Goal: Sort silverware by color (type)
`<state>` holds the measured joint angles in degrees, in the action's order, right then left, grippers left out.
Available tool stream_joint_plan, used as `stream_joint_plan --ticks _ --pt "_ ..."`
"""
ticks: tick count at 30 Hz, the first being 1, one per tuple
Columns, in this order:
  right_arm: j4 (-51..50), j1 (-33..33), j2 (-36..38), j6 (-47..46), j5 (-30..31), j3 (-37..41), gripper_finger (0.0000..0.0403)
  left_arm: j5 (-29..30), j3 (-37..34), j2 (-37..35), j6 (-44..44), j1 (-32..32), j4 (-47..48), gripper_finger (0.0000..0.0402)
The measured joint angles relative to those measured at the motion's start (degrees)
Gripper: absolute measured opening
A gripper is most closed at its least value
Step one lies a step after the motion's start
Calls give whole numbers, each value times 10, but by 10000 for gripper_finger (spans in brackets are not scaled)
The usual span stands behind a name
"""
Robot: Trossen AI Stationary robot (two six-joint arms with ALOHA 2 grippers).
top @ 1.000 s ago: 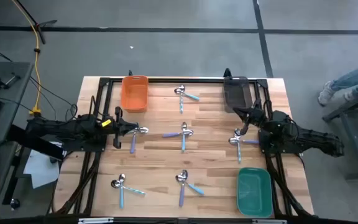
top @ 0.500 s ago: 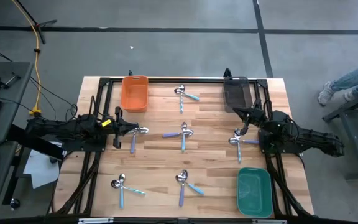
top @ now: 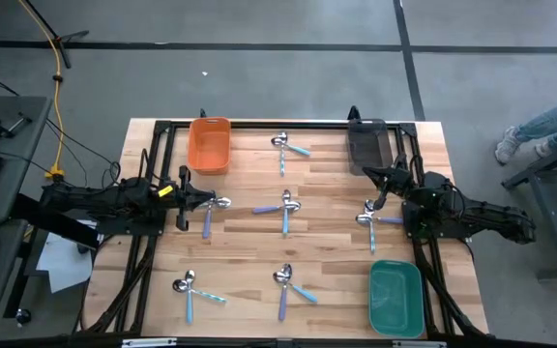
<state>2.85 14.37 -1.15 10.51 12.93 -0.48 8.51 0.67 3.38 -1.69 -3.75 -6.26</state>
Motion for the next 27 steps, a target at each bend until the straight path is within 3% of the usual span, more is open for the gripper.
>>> stream_joint_plan --ticks 21,27 --pt "0 0 0 0 0 0 0 0 0 0 0 0 -1 1" --pt "0 0 0 0 0 0 0 8 0 0 -46 0 -62 1"
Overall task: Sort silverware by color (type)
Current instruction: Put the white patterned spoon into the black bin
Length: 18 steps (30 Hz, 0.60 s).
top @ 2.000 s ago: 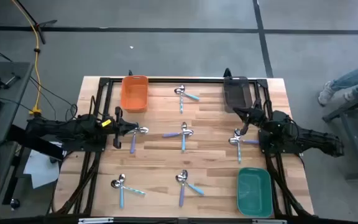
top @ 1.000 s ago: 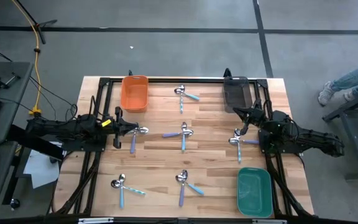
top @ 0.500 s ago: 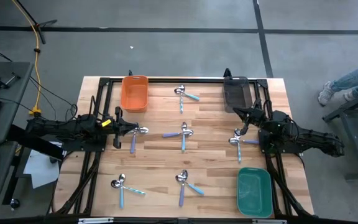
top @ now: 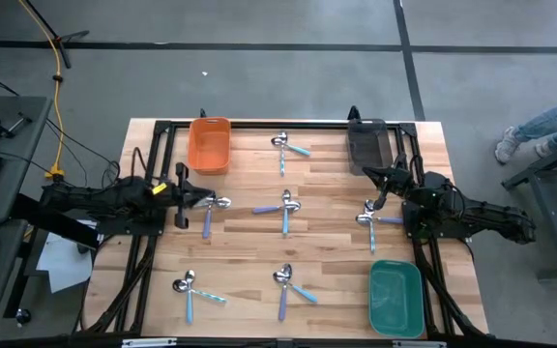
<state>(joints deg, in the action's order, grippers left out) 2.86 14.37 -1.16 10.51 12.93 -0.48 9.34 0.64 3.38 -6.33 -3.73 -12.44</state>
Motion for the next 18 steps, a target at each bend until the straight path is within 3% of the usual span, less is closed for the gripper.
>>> stream_joint_plan --ticks 10,15,18 --pt "0 0 0 0 0 0 0 2 0 0 49 0 -57 1" --pt "0 0 0 0 0 0 0 0 10 12 151 0 -34 1" --pt "0 0 0 0 0 0 0 2 10 30 167 0 -27 1"
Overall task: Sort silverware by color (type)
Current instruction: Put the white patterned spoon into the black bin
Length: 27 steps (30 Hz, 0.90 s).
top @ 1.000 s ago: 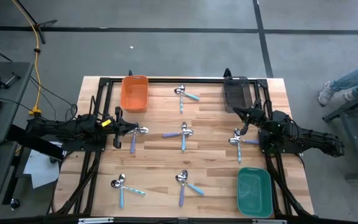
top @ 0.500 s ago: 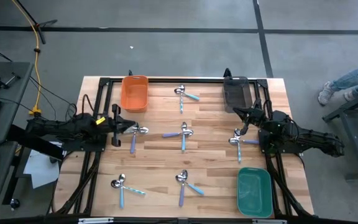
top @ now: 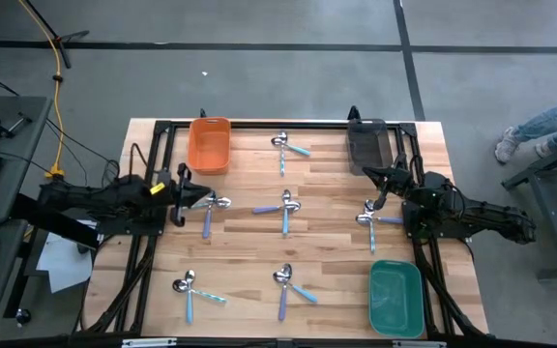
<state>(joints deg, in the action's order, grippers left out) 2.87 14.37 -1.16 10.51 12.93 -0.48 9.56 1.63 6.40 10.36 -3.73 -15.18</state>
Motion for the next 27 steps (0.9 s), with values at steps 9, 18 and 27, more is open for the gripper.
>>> stream_joint_plan --ticks 9,18,27 --pt "0 0 0 0 0 0 0 -51 34 106 -50 0 54 1" --pt "0 0 0 0 0 0 0 15 194 287 -14 0 352 1" --pt "0 0 0 0 0 0 0 30 308 459 -21 27 496 1"
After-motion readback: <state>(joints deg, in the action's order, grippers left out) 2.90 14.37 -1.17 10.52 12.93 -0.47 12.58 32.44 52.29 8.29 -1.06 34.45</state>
